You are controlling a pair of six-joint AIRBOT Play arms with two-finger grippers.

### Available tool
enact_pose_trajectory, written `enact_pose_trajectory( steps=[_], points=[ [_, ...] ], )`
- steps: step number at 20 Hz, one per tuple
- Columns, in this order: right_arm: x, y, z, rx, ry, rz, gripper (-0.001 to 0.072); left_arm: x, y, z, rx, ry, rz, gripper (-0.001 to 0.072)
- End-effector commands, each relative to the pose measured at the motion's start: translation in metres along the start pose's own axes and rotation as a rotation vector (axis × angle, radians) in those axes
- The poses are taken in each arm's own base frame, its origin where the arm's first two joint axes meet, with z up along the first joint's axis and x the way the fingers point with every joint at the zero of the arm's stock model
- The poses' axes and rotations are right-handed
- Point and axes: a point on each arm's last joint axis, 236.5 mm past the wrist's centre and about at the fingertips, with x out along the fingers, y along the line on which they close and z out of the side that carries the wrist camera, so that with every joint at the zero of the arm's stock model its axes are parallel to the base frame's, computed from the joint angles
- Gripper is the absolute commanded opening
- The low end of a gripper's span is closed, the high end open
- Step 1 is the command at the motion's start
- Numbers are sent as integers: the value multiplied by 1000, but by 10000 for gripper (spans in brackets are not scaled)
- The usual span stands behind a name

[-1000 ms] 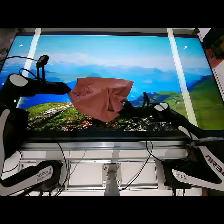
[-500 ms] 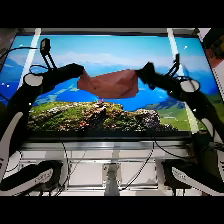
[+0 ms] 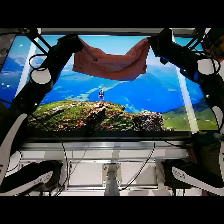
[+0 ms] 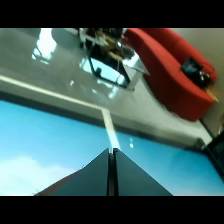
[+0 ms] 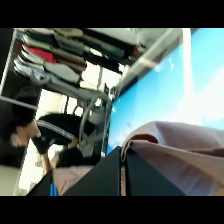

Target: Fold the clothes and pants, and hang the long-sleeved shirts on hangers.

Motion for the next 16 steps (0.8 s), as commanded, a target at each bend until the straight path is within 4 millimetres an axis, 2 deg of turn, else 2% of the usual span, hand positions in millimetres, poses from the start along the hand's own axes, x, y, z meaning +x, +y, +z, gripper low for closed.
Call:
enact_pose_trajectory(
  steps=[1,3,5,8,10,16],
  points=[
    [14,4,28,12,-119,12,10,8,-6,24,0,-79,14,9],
    [26,11,40,-3,-159,28,12,20,-11,31,-47,-93,2,8],
    [36,21,57,-42,-191,44,11,32,-13,29,-64,-91,-5,9],
    [46,36,80,-67,-224,77,11,47,-3,6,-59,-55,16,10],
    [51,40,83,-83,-226,83,10,52,3,-4,-57,-43,30,10],
    [53,34,84,-136,-232,58,11,57,28,1,-58,-115,115,11]
  ],
)
